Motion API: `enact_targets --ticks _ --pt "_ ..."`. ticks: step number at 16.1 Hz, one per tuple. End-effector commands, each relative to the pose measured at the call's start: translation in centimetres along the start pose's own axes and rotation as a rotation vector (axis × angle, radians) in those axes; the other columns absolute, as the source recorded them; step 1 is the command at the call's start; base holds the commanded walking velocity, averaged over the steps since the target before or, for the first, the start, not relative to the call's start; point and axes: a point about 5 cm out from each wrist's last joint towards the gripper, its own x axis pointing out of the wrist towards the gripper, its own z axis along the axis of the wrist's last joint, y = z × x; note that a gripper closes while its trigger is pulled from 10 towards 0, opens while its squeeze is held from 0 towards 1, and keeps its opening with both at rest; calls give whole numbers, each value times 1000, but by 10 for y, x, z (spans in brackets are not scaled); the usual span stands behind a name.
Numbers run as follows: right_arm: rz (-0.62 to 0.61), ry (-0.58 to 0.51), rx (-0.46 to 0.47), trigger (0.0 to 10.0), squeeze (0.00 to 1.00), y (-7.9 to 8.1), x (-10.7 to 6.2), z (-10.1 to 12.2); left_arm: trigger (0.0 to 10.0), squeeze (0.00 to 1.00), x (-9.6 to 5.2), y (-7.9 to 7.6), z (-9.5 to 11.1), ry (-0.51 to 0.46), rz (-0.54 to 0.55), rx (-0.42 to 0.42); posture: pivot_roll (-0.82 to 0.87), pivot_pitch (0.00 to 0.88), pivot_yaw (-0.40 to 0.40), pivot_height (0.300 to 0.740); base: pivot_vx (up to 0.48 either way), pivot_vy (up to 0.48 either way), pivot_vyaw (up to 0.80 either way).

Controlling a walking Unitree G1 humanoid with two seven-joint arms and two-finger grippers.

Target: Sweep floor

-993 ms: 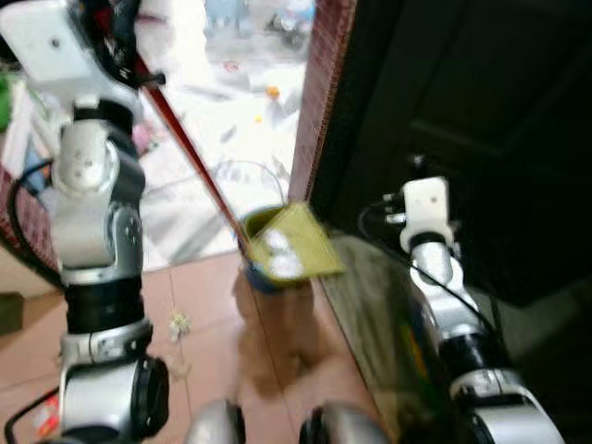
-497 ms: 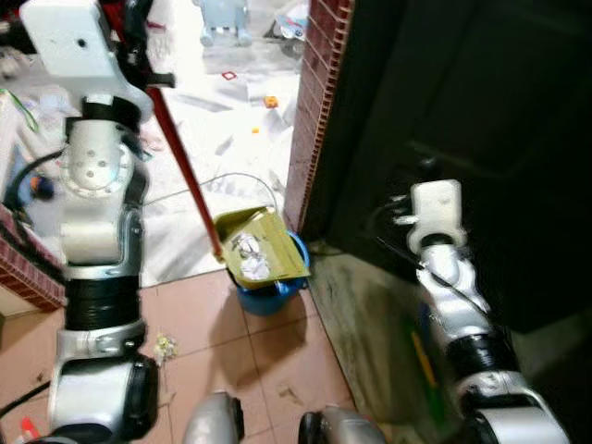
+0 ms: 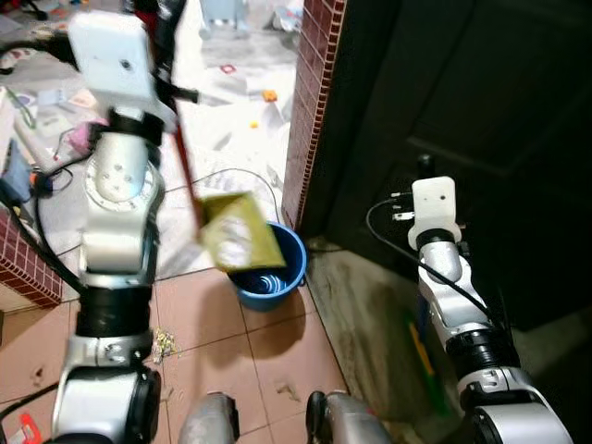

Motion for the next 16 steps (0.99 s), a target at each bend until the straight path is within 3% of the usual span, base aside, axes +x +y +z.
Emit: enact_targets --ticks 1,3,6,9,11,13,16 --pt "-7 -33 -11 10000 0 -4 4 8 10000 0 2 -10 15 -98 -66 36 -13 102 -65 740 0 0 0" --pt "-7 -30 -8 10000 0 -3 3 7 10000 0 -8 -32 9 -106 -215 83 -13 104 -65 740 0 0 0" --pt "-7 -30 -6 10000 0 -3 4 8 10000 0 -14 -52 11 -147 -382 96 -14 121 -62 740 0 0 0" --pt "-10 -35 -3 10000 0 -3 7 10 10000 0 -36 -98 21 -238 -735 144 -13 119 -58 740 0 0 0" --pt "-6 -39 -2 10000 0 -1 6 11 10000 0 -52 -122 17 -226 -933 205 -13 119 -58 740 0 0 0" --pt "-4 -38 -3 10000 0 -2 7 11 10000 0 -56 -128 10 -173 -995 230 -17 119 -65 740 0 0 0" --pt "2 -38 -6 10000 0 -2 7 11 10000 0 -46 -122 20 -225 -908 230 -13 120 -71 740 0 0 0"
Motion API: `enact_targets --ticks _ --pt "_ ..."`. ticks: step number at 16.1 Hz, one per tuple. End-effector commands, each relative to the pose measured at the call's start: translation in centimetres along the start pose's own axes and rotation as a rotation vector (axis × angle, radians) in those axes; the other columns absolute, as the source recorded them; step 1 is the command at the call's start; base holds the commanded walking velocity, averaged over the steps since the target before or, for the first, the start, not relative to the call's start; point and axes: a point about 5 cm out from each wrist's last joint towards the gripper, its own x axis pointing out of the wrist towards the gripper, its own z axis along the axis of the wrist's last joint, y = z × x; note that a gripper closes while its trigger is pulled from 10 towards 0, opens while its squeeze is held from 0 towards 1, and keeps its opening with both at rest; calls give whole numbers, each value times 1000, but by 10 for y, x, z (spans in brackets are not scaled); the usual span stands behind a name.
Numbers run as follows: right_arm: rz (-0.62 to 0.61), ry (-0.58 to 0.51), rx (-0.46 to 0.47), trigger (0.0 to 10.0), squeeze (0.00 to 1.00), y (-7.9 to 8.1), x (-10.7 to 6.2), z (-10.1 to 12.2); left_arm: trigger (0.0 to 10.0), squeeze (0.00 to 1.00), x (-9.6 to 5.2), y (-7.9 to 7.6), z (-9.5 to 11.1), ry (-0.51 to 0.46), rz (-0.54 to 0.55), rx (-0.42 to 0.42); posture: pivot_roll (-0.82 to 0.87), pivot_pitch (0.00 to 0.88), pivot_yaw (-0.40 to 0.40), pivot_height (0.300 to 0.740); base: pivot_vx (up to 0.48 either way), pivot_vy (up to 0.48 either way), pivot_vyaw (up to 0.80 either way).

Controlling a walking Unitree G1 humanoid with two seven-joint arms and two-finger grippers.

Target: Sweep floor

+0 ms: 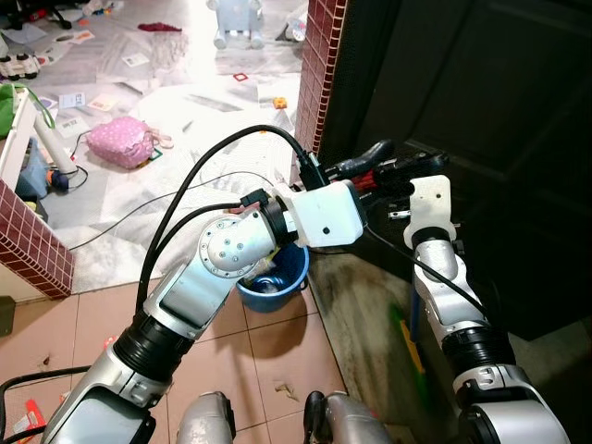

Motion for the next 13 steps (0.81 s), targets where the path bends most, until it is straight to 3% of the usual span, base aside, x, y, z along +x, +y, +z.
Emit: enact_targets --ticks 1,3,6,7,9,11,12,13 --pt "-5 -39 -18 10000 0 -5 5 8 10000 0 3 18 19 -69 52 89 -13 120 -72 740 0 0 0" --pt "1 -40 -16 10000 0 -2 5 9 10000 0 1 40 23 -84 203 82 -12 121 -72 740 0 0 0" --pt "5 -40 -15 10000 0 -1 4 8 10000 0 -10 81 32 -106 450 144 -14 122 -74 740 0 0 0" --pt "9 -38 -15 10000 0 -1 4 8 10000 0 -24 110 40 -126 635 163 -14 122 -75 740 0 0 0" --pt "11 -37 -16 10000 0 -1 4 7 10000 0 -45 142 48 -121 831 192 -14 122 -75 740 0 0 0" --pt "16 -36 -16 10000 0 1 4 6 10000 0 -61 159 43 -54 906 226 -9 123 -73 740 0 0 0" --pt "23 -35 -15 10000 0 3 3 6 10000 0 -77 167 34 9 958 237 -9 123 -73 740 0 0 0" --pt "27 -35 -13 10000 0 3 3 6 10000 0 -84 167 25 60 971 235 -9 123 -73 740 0 0 0"
